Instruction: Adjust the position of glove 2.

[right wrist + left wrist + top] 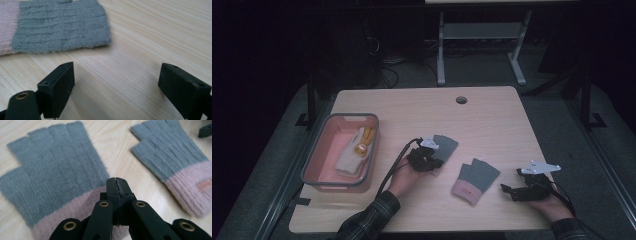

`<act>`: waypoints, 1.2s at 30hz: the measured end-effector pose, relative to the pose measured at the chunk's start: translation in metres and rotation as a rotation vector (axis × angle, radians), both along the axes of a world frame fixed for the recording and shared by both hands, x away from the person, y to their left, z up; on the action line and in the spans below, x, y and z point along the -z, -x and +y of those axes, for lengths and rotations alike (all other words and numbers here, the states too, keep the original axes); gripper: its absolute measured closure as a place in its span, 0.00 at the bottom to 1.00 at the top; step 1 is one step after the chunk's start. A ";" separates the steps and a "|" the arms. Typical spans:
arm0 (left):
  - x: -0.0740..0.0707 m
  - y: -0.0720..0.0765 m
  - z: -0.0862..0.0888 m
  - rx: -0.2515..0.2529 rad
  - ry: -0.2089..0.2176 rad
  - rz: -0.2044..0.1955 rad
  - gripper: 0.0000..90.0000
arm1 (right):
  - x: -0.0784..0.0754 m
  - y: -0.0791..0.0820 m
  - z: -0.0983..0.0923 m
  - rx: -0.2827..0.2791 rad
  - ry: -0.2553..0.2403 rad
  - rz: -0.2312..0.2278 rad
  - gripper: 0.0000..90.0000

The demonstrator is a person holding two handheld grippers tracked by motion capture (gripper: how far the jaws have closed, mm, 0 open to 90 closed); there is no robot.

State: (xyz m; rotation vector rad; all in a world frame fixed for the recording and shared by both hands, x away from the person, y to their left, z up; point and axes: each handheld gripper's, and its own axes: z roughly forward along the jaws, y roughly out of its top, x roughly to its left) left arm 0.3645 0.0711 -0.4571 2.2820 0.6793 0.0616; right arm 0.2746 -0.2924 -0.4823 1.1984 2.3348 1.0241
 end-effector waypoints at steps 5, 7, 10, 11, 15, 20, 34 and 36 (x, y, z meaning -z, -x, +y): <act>-0.002 0.010 0.008 0.016 -0.021 0.011 0.99 | 0.000 0.000 0.000 0.001 0.000 -0.001 0.15; -0.004 0.016 0.013 0.019 -0.026 0.018 0.99 | 0.000 0.000 0.000 0.000 0.000 -0.001 0.15; -0.004 0.019 0.017 0.026 -0.030 0.020 0.99 | 0.000 0.000 0.000 0.001 -0.001 -0.001 0.15; -0.004 0.021 0.019 0.018 -0.022 0.022 0.99 | 0.000 0.000 0.000 0.000 0.000 0.000 0.15; -0.011 0.020 0.024 0.017 -0.016 0.002 0.86 | 0.000 0.000 0.000 0.000 0.000 0.000 0.15; -0.018 0.010 0.032 -0.018 -0.031 -0.066 0.63 | 0.000 0.000 0.000 0.001 -0.001 0.000 0.15; -0.003 -0.003 0.041 -0.024 -0.076 -0.077 0.48 | 0.000 0.000 0.000 0.001 0.000 -0.001 0.15; -0.003 -0.001 0.040 -0.026 -0.086 -0.081 0.48 | 0.000 0.000 0.000 0.001 0.000 0.000 0.15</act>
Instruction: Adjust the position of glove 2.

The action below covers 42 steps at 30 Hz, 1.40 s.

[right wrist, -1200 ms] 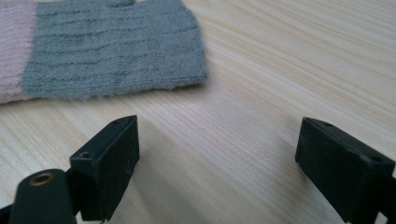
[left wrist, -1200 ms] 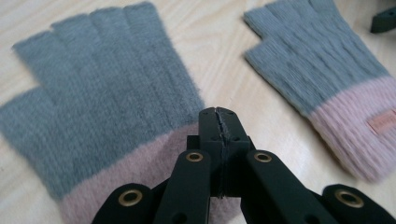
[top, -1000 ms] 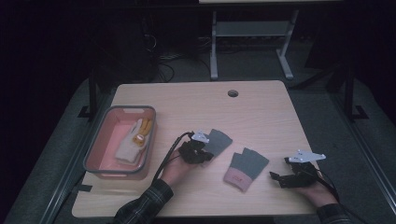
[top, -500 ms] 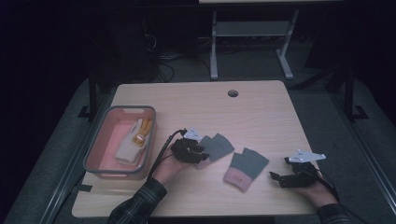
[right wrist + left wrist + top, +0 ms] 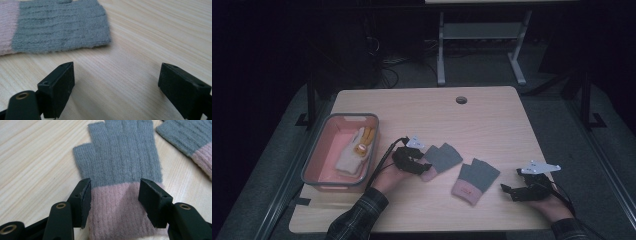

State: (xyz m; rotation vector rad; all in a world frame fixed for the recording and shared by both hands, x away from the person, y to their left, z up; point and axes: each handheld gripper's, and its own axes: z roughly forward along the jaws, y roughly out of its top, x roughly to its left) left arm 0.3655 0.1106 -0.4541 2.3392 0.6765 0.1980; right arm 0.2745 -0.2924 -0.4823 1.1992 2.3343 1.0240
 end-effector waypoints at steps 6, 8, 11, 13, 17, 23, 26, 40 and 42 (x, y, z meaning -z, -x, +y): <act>-0.002 0.010 -0.007 0.029 -0.051 0.011 0.51 | 0.000 0.000 0.000 0.001 -0.001 -0.001 0.15; -0.003 0.013 -0.010 0.042 -0.065 -0.001 0.60 | 0.000 0.000 0.000 0.000 -0.001 -0.001 0.15; -0.003 0.014 -0.011 0.054 -0.074 -0.007 0.79 | 0.000 0.000 0.000 0.000 -0.001 -0.001 0.15; -0.004 0.015 -0.012 0.058 -0.080 -0.012 0.84 | 0.000 0.000 0.000 0.000 0.000 -0.001 0.15; -0.008 0.013 -0.012 0.021 -0.056 0.024 0.90 | 0.000 0.000 0.000 0.000 0.000 0.000 0.15; -0.018 0.013 -0.012 -0.005 0.040 0.052 0.91 | 0.000 0.000 0.000 0.000 0.000 0.000 0.15; -0.027 0.017 -0.018 0.009 0.075 0.039 0.91 | 0.000 0.000 0.000 0.000 0.001 0.000 0.15; -0.037 0.024 -0.031 0.029 0.137 0.049 0.91 | -0.016 0.006 0.017 -0.197 -0.103 0.049 0.95; -0.038 0.024 -0.030 0.027 0.139 0.045 0.91 | -0.015 0.007 0.025 -0.242 -0.101 0.051 1.00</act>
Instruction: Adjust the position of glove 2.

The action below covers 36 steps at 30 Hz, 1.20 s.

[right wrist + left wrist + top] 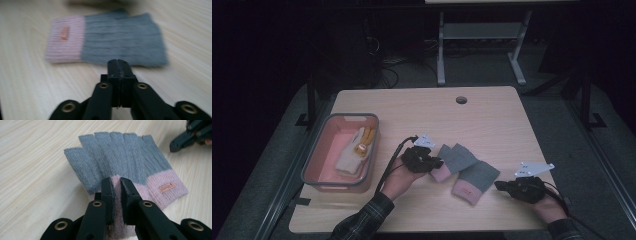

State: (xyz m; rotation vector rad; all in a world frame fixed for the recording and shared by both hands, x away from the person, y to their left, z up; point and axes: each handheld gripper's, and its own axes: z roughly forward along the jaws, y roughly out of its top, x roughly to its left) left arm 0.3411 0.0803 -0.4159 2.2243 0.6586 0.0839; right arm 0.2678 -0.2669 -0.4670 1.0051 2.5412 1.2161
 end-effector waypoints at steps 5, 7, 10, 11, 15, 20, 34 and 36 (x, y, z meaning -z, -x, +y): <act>-0.002 0.000 0.002 -0.003 0.007 -0.004 0.91 | 0.002 -0.002 0.020 -0.074 0.012 0.018 1.00; -0.002 -0.001 0.003 0.000 0.001 -0.004 0.91 | 0.003 -0.005 0.031 -0.097 0.024 0.023 1.00; -0.003 -0.001 0.004 -0.006 0.007 -0.004 0.91 | 0.002 -0.009 0.039 -0.099 0.019 0.027 1.00; -0.003 -0.001 0.004 -0.007 0.008 -0.005 0.91 | 0.002 -0.010 0.041 -0.102 0.020 0.029 1.00; -0.004 -0.003 0.006 -0.014 0.017 -0.002 0.91 | 0.004 -0.015 0.053 -0.121 0.023 0.026 1.00; -0.004 -0.003 0.006 -0.011 0.014 -0.002 0.91 | 0.004 -0.021 0.069 -0.138 0.029 0.028 1.00; -0.003 -0.003 -0.015 0.027 0.017 0.011 0.91 | -0.001 -0.021 0.014 0.078 0.050 -0.051 0.45; -0.002 -0.003 -0.021 0.034 0.023 0.012 0.91 | 0.001 -0.024 -0.001 0.146 0.061 -0.055 0.33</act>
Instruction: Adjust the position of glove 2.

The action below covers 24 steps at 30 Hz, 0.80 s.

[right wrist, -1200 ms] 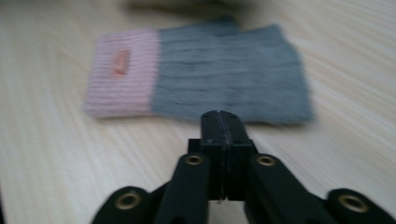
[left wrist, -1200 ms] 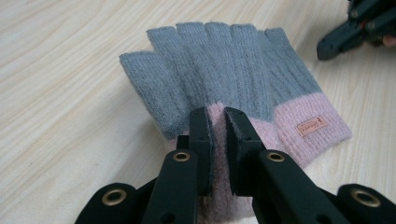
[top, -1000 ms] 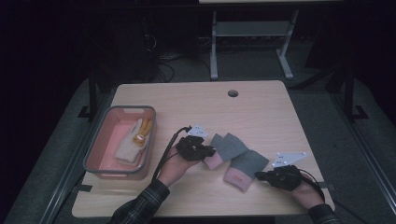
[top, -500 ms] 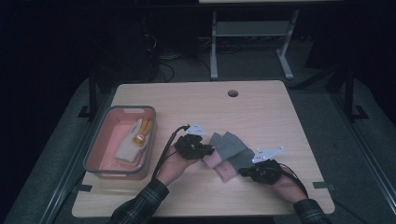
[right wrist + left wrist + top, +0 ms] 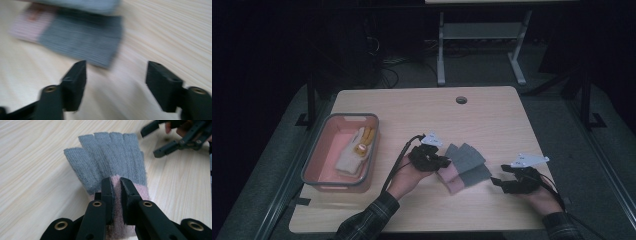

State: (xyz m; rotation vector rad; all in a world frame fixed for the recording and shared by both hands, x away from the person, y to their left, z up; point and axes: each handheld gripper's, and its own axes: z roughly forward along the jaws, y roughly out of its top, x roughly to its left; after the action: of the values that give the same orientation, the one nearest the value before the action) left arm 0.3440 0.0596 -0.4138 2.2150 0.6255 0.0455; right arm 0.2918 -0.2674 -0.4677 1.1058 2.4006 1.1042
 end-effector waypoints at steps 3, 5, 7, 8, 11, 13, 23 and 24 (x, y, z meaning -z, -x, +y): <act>0.001 0.001 -0.009 0.008 0.003 0.006 0.91 | 0.002 -0.003 -0.009 0.040 -0.003 0.006 0.28; 0.003 0.002 -0.014 0.021 0.000 0.010 0.91 | 0.006 -0.008 -0.018 0.092 0.000 0.005 0.19; 0.007 0.003 -0.019 0.038 -0.018 0.015 0.91 | 0.008 -0.008 -0.021 0.108 0.005 0.012 0.16; 0.007 0.003 -0.019 0.038 -0.018 0.015 0.91 | 0.009 -0.009 -0.022 0.114 0.009 0.009 0.16; 0.010 0.003 -0.021 0.050 -0.031 0.018 0.91 | 0.011 -0.007 -0.023 0.121 0.018 0.004 0.15; 0.012 0.004 -0.022 0.047 -0.024 0.025 0.91 | 0.011 -0.007 -0.023 0.124 0.023 0.005 0.15; 0.015 0.007 -0.020 0.064 -0.036 0.034 0.91 | 0.014 -0.008 -0.023 0.135 0.032 0.012 0.15; 0.015 0.007 -0.021 0.059 -0.038 0.037 0.91 | 0.014 -0.008 -0.023 0.135 0.031 0.011 0.15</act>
State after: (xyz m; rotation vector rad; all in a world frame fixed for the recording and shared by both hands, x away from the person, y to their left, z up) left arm 0.3371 0.0387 -0.4292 2.2740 0.5839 -0.0137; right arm 0.2999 -0.2905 -0.4817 1.2460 2.3052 1.0156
